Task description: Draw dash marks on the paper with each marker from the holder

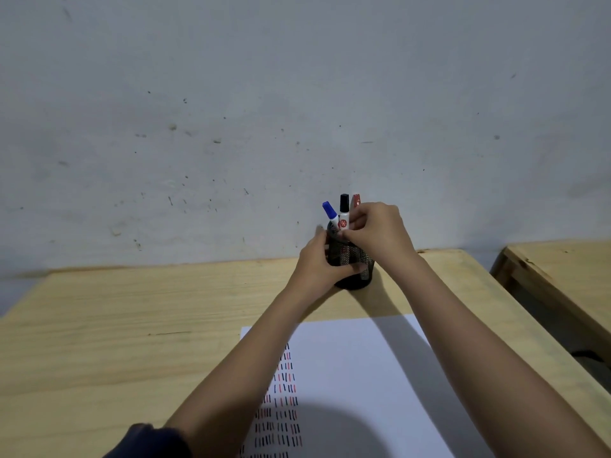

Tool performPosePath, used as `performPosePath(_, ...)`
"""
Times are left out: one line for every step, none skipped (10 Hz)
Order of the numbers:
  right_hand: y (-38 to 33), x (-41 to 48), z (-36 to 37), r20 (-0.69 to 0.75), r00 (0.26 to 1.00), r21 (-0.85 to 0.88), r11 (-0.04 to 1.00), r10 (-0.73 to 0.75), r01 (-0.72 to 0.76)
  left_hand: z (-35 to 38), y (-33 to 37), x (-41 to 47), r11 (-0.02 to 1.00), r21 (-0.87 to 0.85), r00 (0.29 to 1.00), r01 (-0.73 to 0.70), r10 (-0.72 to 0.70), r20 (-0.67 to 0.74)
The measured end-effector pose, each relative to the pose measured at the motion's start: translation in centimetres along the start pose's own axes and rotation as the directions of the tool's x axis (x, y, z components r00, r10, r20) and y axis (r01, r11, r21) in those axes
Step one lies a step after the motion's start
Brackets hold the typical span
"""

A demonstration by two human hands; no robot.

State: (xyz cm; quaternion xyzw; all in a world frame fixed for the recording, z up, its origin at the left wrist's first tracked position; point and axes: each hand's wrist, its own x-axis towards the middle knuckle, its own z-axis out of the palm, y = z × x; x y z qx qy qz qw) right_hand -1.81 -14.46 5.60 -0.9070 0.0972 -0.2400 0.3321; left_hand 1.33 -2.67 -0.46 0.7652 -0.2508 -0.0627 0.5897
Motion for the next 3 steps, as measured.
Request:
performPosePath(0.0,-0.2,0.1,-0.024,1.0,0.04,0.999,-0.001,0.002,-0.1,0.1,-0.1,1.0,0.011,1.0,-0.001,0.0,0.006)
performPosePath(-0.3,-0.6,-0.2,-0.043,0.999,0.093,0.996,0.0,0.004,-0.1,0.2,-0.2,1.0,0.018,1.0,-0.001,0.001,0.004)
performPosePath(-0.7,-1.8,-1.0,-0.125,0.992,0.191,0.981,0.005,0.019,-0.4,0.8,-0.7,0.999,0.05,0.999,-0.003,0.005,-0.036)
